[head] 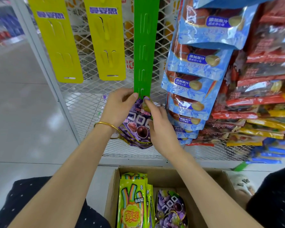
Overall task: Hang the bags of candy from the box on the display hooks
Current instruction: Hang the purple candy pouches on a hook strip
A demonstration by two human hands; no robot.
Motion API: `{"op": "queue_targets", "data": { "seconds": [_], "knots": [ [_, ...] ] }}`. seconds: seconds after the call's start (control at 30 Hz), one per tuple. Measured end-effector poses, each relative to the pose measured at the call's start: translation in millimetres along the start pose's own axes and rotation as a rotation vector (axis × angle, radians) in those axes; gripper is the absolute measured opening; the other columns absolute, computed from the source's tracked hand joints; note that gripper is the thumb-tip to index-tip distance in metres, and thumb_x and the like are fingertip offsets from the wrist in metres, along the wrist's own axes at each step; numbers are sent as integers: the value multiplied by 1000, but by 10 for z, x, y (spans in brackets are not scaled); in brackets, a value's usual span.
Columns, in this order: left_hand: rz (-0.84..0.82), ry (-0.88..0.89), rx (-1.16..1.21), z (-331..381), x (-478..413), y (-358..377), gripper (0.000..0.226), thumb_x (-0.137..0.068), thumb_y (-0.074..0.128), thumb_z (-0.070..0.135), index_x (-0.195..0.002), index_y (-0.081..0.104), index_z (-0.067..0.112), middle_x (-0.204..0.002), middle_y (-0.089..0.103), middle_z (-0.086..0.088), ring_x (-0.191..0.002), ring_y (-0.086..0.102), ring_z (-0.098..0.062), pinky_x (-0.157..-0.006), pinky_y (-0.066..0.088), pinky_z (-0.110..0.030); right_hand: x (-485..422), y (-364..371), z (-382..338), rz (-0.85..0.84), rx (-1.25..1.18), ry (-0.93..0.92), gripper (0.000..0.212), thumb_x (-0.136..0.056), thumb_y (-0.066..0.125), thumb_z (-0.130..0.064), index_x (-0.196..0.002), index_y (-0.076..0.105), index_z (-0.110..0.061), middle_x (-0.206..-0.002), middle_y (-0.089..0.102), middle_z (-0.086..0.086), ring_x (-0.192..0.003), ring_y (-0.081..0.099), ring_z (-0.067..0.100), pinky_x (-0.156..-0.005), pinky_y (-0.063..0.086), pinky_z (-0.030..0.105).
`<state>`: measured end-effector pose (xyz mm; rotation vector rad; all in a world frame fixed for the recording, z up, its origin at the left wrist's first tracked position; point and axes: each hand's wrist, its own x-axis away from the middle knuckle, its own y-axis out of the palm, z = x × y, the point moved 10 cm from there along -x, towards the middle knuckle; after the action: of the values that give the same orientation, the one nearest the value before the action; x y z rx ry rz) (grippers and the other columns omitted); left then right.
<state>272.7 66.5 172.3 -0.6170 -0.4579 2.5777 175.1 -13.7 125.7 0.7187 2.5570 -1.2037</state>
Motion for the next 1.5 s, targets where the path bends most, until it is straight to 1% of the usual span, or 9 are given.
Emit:
{"op": "queue_targets", "data": {
  "seconds": [0.1, 0.2, 0.37, 0.6, 0.73, 1.0, 1.1, 1.3, 1.5],
  "knots": [
    [41, 4, -11, -25, 132, -22, 25, -88, 55, 5, -111, 62, 12, -100, 59, 5, -85, 55, 1, -74, 42, -4, 151, -29, -6, 46, 36, -51, 82, -77, 47, 15, -146, 24, -23, -137, 33, 9, -122, 39, 30, -88, 47, 49],
    [140, 77, -136, -52, 321, -92, 35, -83, 61, 6, -117, 57, 13, -108, 47, 6, -104, 51, -12, -94, 43, -23, 497, -59, 152, 123, 127, -42, 84, -73, 50, 19, -140, 26, -24, -144, 31, 13, -131, 34, 28, -96, 45, 43],
    [157, 129, -187, -116, 745, 69, 31, -77, 63, 5, -105, 56, 16, -102, 45, 5, -95, 49, -10, -86, 42, -23, 1229, 152, 830, 37, 175, 41, 65, -72, 53, 16, -128, 44, -17, -127, 50, 10, -114, 51, 27, -83, 52, 38],
    [-293, -48, -181, -678, 1208, 963, 26, -80, 64, 4, -100, 58, 19, -101, 45, 4, -86, 49, 0, -69, 43, -15, 2614, 1033, 2510, -589, 155, 811, 39, -93, 48, -12, -131, 44, -14, -131, 48, 12, -116, 50, 28, -93, 40, 31],
    [-396, -125, -233, -887, 1275, 1153, 24, -81, 63, 5, -99, 57, 20, -106, 48, -3, -88, 52, -9, -69, 40, -13, 3087, 1280, 2729, -674, 57, 1024, 55, -94, 54, -22, -141, 31, -6, -135, 48, 18, -122, 47, 31, -95, 37, 30],
    [-452, -220, -255, -1071, 1292, 1287, 20, -83, 63, 9, -101, 59, 18, -111, 48, -2, -92, 54, -8, -76, 41, -17, 3329, 1406, 2907, -613, -3, 1212, 52, -84, 67, -16, -129, 45, -4, -127, 54, 12, -118, 52, 27, -81, 39, 19],
    [-470, -227, -244, -1095, 1311, 1309, 21, -84, 62, 10, -99, 57, 23, -109, 46, 1, -89, 52, -1, -74, 40, -14, 3436, 1375, 2919, -581, 79, 1245, 53, -78, 73, -26, -123, 50, -10, -125, 56, 11, -117, 52, 28, -93, 43, 28],
    [-477, -237, -227, -1064, 1320, 1310, 21, -84, 62, 11, -100, 56, 24, -115, 48, -3, -97, 55, -10, -81, 42, -24, 3597, 1293, 2935, -527, -4, 1414, 36, -73, 79, -17, -66, 43, -16, -96, 59, 9, -98, 61, 24, -83, 47, 29],
    [-473, -232, -252, -1038, 1322, 1261, 22, -84, 61, 12, -105, 59, 18, -116, 48, -4, -99, 56, -12, -81, 40, -22, 3553, 1438, 2901, -641, -104, 1334, 28, -80, 72, -23, -101, 62, -6, -112, 63, 11, -93, 58, 20, -78, 44, 26]
  ]
}}
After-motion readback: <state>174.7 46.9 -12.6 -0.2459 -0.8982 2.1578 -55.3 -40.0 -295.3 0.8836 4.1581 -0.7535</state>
